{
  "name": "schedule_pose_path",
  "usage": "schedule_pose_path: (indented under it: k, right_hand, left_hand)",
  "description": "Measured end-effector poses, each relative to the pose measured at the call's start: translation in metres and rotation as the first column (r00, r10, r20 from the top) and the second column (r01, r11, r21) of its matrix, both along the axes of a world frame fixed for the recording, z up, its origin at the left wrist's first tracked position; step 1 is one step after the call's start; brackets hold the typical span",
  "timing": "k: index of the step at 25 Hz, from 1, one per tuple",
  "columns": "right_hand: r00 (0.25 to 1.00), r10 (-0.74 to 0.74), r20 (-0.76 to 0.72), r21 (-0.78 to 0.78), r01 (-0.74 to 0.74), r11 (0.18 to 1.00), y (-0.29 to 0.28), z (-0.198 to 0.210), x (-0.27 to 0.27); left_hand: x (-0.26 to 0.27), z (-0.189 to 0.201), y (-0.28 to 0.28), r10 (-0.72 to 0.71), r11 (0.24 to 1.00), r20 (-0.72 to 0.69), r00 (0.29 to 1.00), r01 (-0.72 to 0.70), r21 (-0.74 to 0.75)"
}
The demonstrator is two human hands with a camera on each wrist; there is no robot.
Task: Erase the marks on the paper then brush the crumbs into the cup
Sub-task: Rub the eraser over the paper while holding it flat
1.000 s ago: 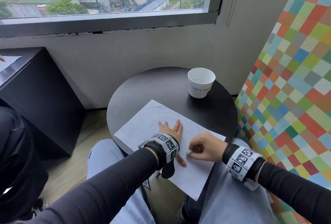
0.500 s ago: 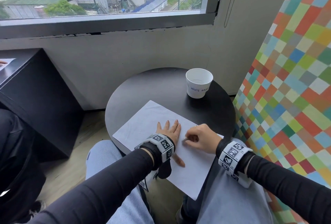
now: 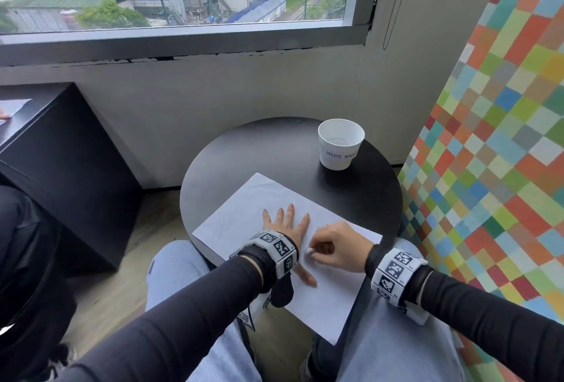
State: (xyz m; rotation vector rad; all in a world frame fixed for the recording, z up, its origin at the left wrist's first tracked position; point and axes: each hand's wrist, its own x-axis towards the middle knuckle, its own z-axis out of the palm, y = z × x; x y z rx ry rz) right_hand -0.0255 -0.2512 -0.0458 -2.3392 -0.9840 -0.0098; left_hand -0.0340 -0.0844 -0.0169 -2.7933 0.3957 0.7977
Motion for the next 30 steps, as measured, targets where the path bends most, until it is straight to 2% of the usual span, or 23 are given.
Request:
schedule_pose_path:
  k: [4, 8, 13, 18, 23, 30]
  right_hand:
    - [0.992, -0.115, 0.044, 0.022, 0.114, 0.993, -0.001, 0.002, 0.009]
    - [1.000, 0.001, -0.003, -0.009, -0.001, 1.000, 0.002, 0.002, -0.003]
    - [0.976, -0.215, -0.016, 0.125, 0.216, 0.968, -0.019, 0.017, 0.008]
    - [0.987, -0.146, -0.068, -0.066, 0.142, 0.988, -0.032, 0.021, -0.020]
    - [0.977, -0.189, -0.102, -0.017, 0.188, 0.982, -0.037, 0.017, -0.028]
    - [0.950, -0.283, -0.132, -0.049, 0.279, 0.959, -0.036, 0.013, -0.022]
  left_hand:
    - [0.000, 0.001, -0.001, -0.002, 1.000, 0.005, 1.000, 0.002, -0.001]
    - [0.000, 0.001, -0.001, 0.002, 1.000, 0.006, 1.000, -0.002, 0.014]
    - [-0.002, 0.007, 0.000, 0.006, 1.000, 0.014, 1.000, -0.006, 0.015]
    - [-0.013, 0.005, -0.010, 0.016, 1.000, 0.055, 0.998, -0.017, 0.019]
    - [-0.019, 0.013, -0.015, -0.005, 1.000, 0.019, 1.000, 0.005, -0.003]
    - [-0.010, 0.019, -0.009, -0.033, 0.999, -0.047, 0.998, 0.035, 0.035]
